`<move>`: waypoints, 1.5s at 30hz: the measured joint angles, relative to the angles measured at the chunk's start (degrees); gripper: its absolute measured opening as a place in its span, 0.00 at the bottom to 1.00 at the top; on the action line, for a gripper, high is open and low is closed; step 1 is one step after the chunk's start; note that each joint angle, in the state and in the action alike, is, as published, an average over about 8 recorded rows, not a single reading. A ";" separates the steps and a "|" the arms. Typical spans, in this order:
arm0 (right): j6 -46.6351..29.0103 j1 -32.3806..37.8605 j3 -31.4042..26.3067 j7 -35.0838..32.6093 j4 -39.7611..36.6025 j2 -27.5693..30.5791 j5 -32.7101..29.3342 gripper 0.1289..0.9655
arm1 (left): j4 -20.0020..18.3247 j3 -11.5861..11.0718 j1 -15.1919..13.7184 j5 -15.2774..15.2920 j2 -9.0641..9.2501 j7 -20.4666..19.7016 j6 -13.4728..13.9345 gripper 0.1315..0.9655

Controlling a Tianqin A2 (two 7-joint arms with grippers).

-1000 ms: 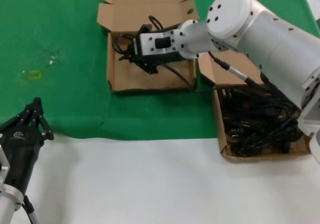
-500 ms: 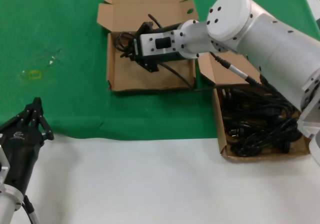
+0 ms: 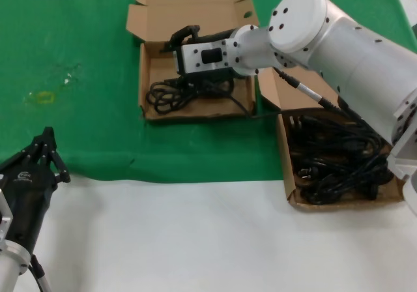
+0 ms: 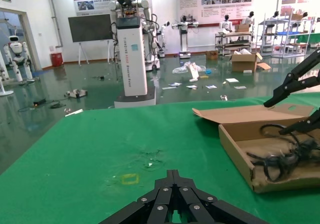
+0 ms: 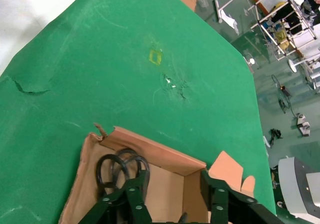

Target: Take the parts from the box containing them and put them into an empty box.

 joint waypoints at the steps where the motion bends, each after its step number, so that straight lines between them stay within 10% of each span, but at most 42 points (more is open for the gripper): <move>1: 0.00 0.00 0.00 0.00 0.00 0.00 0.00 0.27 | 0.00 0.00 0.00 0.00 0.00 0.00 0.00 0.01; 31: 0.00 0.00 0.00 0.00 0.00 0.00 0.00 0.91 | 0.00 0.00 0.00 0.00 0.00 0.00 0.00 0.10; 45: 0.65 -1.60 1.31 0.53 1.38 0.34 0.00 0.99 | 0.00 0.00 0.00 0.00 0.00 -0.03 0.00 0.31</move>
